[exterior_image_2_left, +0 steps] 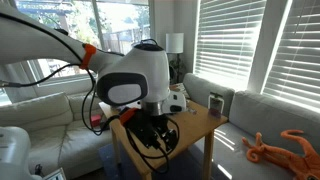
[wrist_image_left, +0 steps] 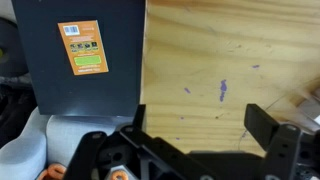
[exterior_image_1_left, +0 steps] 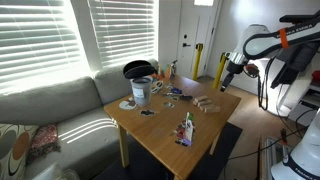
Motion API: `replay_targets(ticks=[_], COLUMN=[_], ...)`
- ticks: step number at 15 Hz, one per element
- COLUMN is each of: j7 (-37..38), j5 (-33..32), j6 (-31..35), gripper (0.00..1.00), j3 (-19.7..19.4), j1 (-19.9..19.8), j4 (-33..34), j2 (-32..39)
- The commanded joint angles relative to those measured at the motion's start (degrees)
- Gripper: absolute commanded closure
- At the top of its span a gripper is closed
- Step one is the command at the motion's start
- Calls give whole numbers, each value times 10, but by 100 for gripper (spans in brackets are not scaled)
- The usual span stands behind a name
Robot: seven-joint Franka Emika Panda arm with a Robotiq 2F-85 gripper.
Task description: Pick up the top stacked wooden block and place it vertically on the left side of the table
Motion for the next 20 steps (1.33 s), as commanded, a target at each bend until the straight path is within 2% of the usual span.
replay_targets(ticks=[1,17,20], j7=[-5,-5,-32], j5=[6,6,-4], j6=[-1,-1,28], gripper=[0,0,0], j3=[11,11,37], j1=[-11,-11,10], j4=[1,1,-8], j2=[2,2,-30])
